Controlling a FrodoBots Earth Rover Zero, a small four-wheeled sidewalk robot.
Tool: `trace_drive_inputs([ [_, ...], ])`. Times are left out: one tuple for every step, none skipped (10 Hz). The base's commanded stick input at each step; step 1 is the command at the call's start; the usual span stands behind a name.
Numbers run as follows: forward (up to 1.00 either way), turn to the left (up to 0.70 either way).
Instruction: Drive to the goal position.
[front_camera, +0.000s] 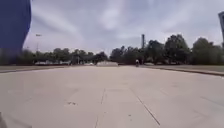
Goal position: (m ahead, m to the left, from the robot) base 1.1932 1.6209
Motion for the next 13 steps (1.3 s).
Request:
trace_drive_inputs([
  [1.00,0.00],
  [1.00,0.00],
  [1.00,0.00],
  [1.00,0.00],
  [1.00,0.00],
  [1.00,0.00],
  [1.00,0.00],
  [1.00,0.00],
  [1.00,0.00],
  [1.00,0.00],
  [1.00,0.00],
  [1.00,0.00],
  [1.00,0.00],
])
